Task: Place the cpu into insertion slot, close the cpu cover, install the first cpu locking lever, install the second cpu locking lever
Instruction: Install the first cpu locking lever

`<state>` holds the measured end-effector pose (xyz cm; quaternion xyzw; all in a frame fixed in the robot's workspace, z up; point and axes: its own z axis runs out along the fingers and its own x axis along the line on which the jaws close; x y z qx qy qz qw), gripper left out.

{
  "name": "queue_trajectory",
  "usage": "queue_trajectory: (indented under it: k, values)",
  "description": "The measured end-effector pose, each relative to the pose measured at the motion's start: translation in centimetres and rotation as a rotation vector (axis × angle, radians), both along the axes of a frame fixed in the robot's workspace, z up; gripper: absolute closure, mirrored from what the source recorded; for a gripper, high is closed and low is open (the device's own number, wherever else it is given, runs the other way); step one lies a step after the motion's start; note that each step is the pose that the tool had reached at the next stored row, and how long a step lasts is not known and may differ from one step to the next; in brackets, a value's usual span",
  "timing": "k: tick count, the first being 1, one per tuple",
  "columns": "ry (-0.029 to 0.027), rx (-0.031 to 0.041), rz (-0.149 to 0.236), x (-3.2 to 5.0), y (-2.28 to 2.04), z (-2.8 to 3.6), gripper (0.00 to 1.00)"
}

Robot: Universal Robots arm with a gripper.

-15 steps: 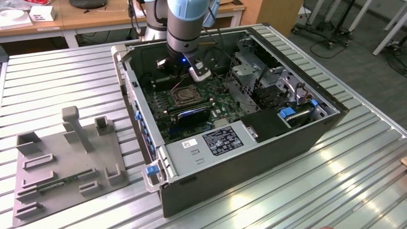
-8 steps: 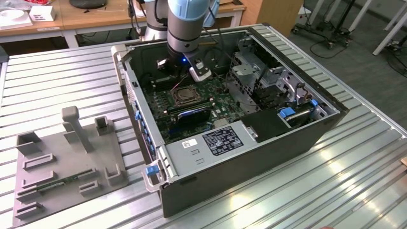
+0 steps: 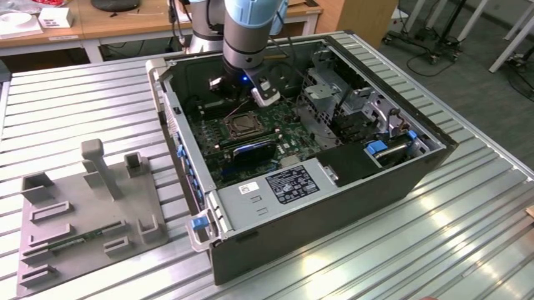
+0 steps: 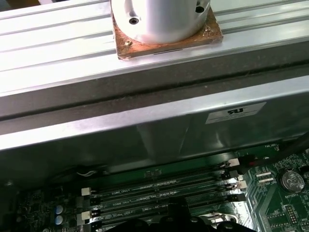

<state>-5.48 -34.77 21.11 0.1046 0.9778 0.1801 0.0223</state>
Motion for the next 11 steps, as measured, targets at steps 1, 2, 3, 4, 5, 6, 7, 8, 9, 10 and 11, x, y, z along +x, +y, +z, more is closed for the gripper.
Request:
queue_trajectory:
  k: [1, 2, 3, 4, 5, 6, 7, 8, 9, 10, 11]
  values:
    - [0.0, 0.0, 0.0, 0.07, 0.0, -0.01, 0.9]
    - [0.0, 0.0, 0.0, 0.13, 0.0, -0.01, 0.9]
    - [0.0, 0.0, 0.0, 0.16, 0.0, -0.02, 0.9]
    - [0.0, 0.0, 0.0, 0.18, 0.0, -0.02, 0.9]
    - [0.0, 0.0, 0.0, 0.19, 0.0, -0.03, 0.9]
    - [0.0001, -0.0001, 0.0, 0.2, 0.0, -0.03, 0.9]
    - [0.0001, -0.0002, 0.0, 0.22, 0.0, -0.03, 0.9]
    - [0.0001, -0.0002, 0.0, 0.25, -0.01, -0.04, 0.9]
    - [0.0, 0.0, 0.0, 0.27, -0.01, -0.06, 0.9]
    - [0.0, 0.0, 0.0, 0.28, -0.02, -0.07, 0.9]
    - [0.0, -0.0001, 0.0, 0.29, -0.03, -0.07, 0.9]
